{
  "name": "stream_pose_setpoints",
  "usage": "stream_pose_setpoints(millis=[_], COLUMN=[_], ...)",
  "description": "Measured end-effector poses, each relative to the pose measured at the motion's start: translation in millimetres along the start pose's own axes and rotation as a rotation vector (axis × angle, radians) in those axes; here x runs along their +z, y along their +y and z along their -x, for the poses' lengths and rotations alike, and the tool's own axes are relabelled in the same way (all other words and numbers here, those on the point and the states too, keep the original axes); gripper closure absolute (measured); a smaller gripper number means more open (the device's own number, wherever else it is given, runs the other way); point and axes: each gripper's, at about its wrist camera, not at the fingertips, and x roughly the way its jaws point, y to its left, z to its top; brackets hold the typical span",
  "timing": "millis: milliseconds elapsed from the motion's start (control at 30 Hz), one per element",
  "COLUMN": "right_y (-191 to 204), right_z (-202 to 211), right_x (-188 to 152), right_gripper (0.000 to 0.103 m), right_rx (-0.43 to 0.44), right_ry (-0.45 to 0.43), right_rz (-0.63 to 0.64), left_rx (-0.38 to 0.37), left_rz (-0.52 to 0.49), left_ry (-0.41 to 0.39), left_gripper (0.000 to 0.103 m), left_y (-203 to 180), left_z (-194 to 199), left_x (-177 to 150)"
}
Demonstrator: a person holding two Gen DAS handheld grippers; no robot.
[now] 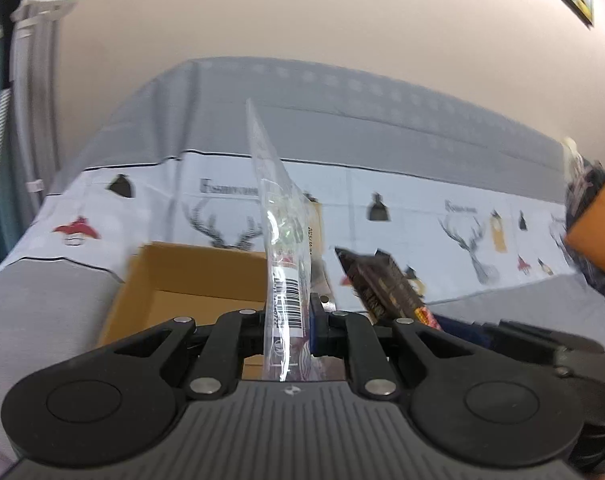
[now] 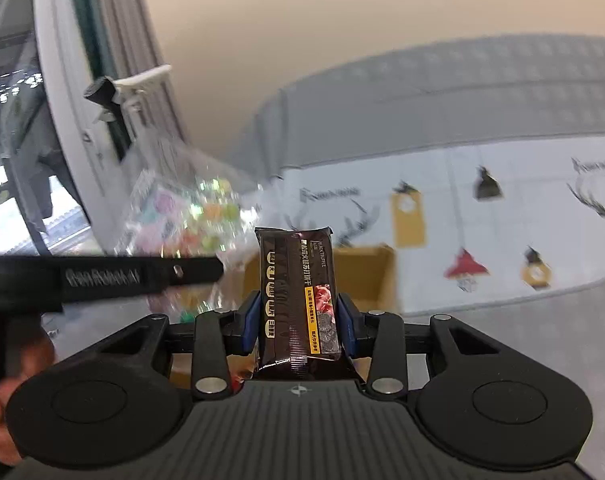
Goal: Organize snacks
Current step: 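Carry the chocolate bar and candy bag to the box and release both inside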
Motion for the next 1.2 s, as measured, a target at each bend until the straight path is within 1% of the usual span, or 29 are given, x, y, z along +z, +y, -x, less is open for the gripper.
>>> stream_pose_setpoints(millis=[133, 200, 267, 467, 600, 633, 700, 767, 800, 833, 867, 900, 933, 967, 1033, 1067, 1100, 1167, 1200], right_y=[32, 43, 51, 50, 48, 47, 44, 42, 41, 41, 41, 41, 41, 42, 43, 44, 47, 56, 60], right_z=[-18, -31, -46, -92, -116, -121, -129, -134, -134, -134, -133, -132, -129, -124, -113, -108, -103, -90, -83], right_x=[6, 2, -4, -35, -62, -67, -75, -80, -81, -82, -81, -80, -79, -77, -73, -72, -71, -68, -65], right_gripper=[0.062, 0.062, 0.062, 0.062, 0.062, 0.062, 0.062, 0.062, 0.062, 0.061, 0.056, 0.043, 0.039, 0.036, 0.036, 0.036, 0.036, 0.036, 0.036], right_rx=[0.023, 0.016, -0.001, -0.033, -0.064, -0.071, -0.082, -0.095, -0.095, -0.095, -0.099, -0.1, -0.101, -0.109, -0.119, -0.123, -0.132, -0.144, -0.136], right_ry=[0.012, 0.032, 0.064, 0.182, 0.266, 0.286, 0.315, 0.329, 0.33, 0.332, 0.334, 0.343, 0.349, 0.343, 0.346, 0.35, 0.358, 0.37, 0.368], right_rz=[0.054, 0.092, 0.12, 0.107, 0.121, 0.122, 0.113, 0.113, 0.111, 0.108, 0.105, 0.104, 0.104, 0.105, 0.09, 0.082, 0.082, 0.092, 0.09], left_rx=[0.047, 0.067, 0.072, 0.062, 0.017, 0.01, 0.012, 0.013, 0.019, 0.035, 0.045, 0.05, 0.06, 0.062, 0.054, 0.056, 0.063, 0.059, 0.057], left_rz=[0.015, 0.025, 0.049, 0.131, 0.21, 0.23, 0.248, 0.243, 0.239, 0.237, 0.235, 0.232, 0.229, 0.227, 0.221, 0.213, 0.199, 0.164, 0.146], left_ry=[-0.001, 0.017, 0.05, 0.173, 0.281, 0.304, 0.327, 0.328, 0.324, 0.319, 0.311, 0.298, 0.29, 0.284, 0.267, 0.253, 0.235, 0.211, 0.207], left_gripper=[0.089, 0.089, 0.089, 0.089, 0.089, 0.087, 0.086, 0.083, 0.075, 0.062, 0.056, 0.049, 0.044, 0.041, 0.029, 0.025, 0.018, 0.014, 0.008], left_y=[36, 51, 67, 103, 120, 123, 130, 131, 130, 130, 129, 127, 125, 123, 116, 112, 106, 93, 86], left_z=[-6, -14, -25, -65, -91, -96, -101, -101, -100, -98, -94, -89, -83, -77, -61, -52, -39, -17, -6], left_x=[-7, -14, -23, -56, -86, -94, -102, -103, -101, -99, -97, -94, -91, -89, -82, -77, -74, -68, -65])
